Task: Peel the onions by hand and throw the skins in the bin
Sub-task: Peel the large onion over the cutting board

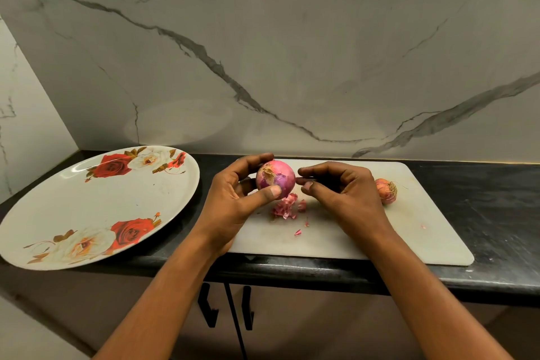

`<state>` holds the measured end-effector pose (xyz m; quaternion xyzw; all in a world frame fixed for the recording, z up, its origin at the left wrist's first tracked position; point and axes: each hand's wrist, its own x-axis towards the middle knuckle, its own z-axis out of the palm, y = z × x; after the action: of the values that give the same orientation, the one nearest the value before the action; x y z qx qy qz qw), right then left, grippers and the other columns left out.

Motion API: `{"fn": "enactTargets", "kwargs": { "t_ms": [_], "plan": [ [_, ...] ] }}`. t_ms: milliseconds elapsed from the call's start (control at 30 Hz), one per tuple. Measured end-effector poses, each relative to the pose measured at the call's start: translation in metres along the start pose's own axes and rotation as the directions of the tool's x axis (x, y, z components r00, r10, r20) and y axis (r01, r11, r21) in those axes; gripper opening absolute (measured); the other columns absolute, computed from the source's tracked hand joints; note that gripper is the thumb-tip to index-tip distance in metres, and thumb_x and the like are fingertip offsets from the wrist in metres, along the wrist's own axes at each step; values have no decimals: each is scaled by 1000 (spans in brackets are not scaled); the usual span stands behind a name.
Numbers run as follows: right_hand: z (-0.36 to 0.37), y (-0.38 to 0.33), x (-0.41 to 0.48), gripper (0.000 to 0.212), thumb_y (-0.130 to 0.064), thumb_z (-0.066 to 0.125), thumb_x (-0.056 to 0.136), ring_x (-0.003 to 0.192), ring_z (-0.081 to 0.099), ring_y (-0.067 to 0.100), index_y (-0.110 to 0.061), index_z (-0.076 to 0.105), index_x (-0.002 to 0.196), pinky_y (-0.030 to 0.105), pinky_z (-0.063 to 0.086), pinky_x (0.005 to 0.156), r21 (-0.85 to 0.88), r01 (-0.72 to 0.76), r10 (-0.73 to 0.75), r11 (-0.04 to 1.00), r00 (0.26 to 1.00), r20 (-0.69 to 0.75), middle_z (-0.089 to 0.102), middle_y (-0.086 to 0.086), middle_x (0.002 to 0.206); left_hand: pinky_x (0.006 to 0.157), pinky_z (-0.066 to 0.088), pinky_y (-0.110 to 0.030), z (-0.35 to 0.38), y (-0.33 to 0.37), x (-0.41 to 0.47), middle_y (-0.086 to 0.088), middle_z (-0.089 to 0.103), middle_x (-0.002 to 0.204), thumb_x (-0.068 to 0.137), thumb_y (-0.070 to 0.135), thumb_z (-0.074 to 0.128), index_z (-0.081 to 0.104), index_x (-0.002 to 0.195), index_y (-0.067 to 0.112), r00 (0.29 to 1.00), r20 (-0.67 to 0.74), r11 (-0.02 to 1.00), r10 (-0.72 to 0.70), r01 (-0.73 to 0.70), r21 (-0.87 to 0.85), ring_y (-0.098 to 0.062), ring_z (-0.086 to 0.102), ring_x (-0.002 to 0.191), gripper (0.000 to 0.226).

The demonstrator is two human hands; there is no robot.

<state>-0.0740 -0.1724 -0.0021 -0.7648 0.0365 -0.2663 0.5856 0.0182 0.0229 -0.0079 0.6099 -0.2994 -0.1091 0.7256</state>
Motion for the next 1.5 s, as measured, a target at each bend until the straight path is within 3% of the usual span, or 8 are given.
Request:
{"fn": "enactTargets", "kwargs": {
  "t_ms": [167, 267, 433, 567, 867, 1200, 1333, 1500],
  "plan": [
    [3, -4, -1, 39, -16, 76, 96, 106, 77, 23, -22, 71, 134, 49, 66, 83, 79, -93, 83, 993, 989, 124, 76, 2, 124, 101, 58, -49, 1, -2, -2, -10, 68, 134, 80, 2, 82, 67, 136, 14, 994, 109, 998, 28, -34, 50, -33, 66, 125, 59],
    [5, -6, -2, 41, -11, 72, 98, 89, 80, 34, -20, 68, 138, 53, 65, 84, 127, -172, 145, 977, 970, 196, 78, 7, 119, 106, 55, -51, -1, -2, -2, -9, 63, 141, 83, -6, 77, 66, 139, 13, 985, 169, 996, 42, -54, 68, -34, 59, 134, 61],
    [3, -9, -2, 35, -10, 72, 97, 88, 81, 27, -15, 72, 132, 49, 66, 83, 45, -156, 144, 987, 969, 201, 80, 6, 110, 109, 53, -46, -1, -2, -1, -4, 61, 144, 87, -14, 74, 62, 143, 14, 975, 217, 986, 44, -77, 147, -27, 57, 138, 64],
    [2, -8, -2, 37, -14, 76, 94, 94, 80, 22, -14, 71, 131, 46, 66, 83, 1, -158, 155, 987, 968, 198, 79, 6, 112, 100, 59, -39, 0, 2, -3, 1, 64, 142, 87, -14, 75, 62, 142, 15, 972, 225, 973, 61, -108, 203, -20, 60, 135, 64],
    [2, -11, -3, 34, 2, 67, 94, 90, 81, 23, -25, 76, 112, 40, 67, 80, 51, -139, 125, 989, 969, 215, 82, 2, 100, 104, 57, -43, -1, 2, -3, 5, 61, 147, 88, -9, 77, 61, 146, 18, 970, 234, 956, 58, -121, 266, -17, 56, 139, 66],
    [4, -8, -3, 42, 9, 55, 95, 89, 80, 22, -17, 77, 120, 35, 66, 77, -8, -77, 77, 997, 978, 195, 82, 2, 101, 107, 55, -50, -1, 2, -3, 0, 64, 146, 88, -11, 76, 60, 146, 12, 976, 213, 976, 35, -79, 201, -22, 59, 136, 65],
    [4, -7, -1, 43, 7, 47, 100, 88, 80, 30, -10, 74, 128, 48, 66, 83, 50, -162, 149, 986, 968, 201, 80, 10, 108, 108, 54, -51, -2, 0, -2, -1, 63, 146, 88, -10, 75, 60, 146, 13, 979, 201, 979, 29, -68, 191, -23, 60, 136, 64],
    [4, -9, -1, 34, -1, 54, 103, 88, 80, 29, -11, 72, 131, 43, 67, 81, 81, -170, 151, 982, 968, 200, 80, 9, 106, 109, 54, -47, -2, 0, -1, 2, 64, 145, 89, -10, 74, 60, 146, 15, 984, 179, 980, 7, -42, 194, -21, 61, 134, 64]
  ]
}}
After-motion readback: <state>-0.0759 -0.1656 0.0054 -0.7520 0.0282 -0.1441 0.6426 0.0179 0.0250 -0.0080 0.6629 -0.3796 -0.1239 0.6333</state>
